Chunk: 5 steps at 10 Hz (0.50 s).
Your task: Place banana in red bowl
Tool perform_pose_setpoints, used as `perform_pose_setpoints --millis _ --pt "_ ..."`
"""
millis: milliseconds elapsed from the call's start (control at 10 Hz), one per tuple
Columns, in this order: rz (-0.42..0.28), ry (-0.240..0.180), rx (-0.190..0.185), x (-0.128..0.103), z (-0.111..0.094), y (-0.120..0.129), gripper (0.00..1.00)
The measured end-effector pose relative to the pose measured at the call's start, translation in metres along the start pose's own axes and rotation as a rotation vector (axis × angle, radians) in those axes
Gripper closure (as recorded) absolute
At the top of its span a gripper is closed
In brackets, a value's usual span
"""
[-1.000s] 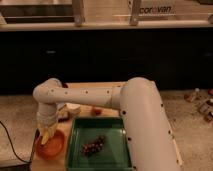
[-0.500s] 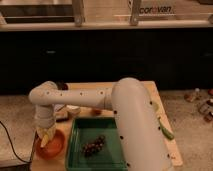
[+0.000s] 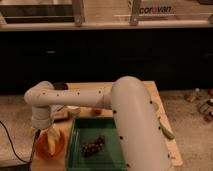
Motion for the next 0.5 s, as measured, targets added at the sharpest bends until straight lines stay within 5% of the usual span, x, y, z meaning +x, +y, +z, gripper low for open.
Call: perform_pose_setpoints --millis 500 --pt "0.029 0.044 -0.004 0.003 -0.029 0.009 0.2"
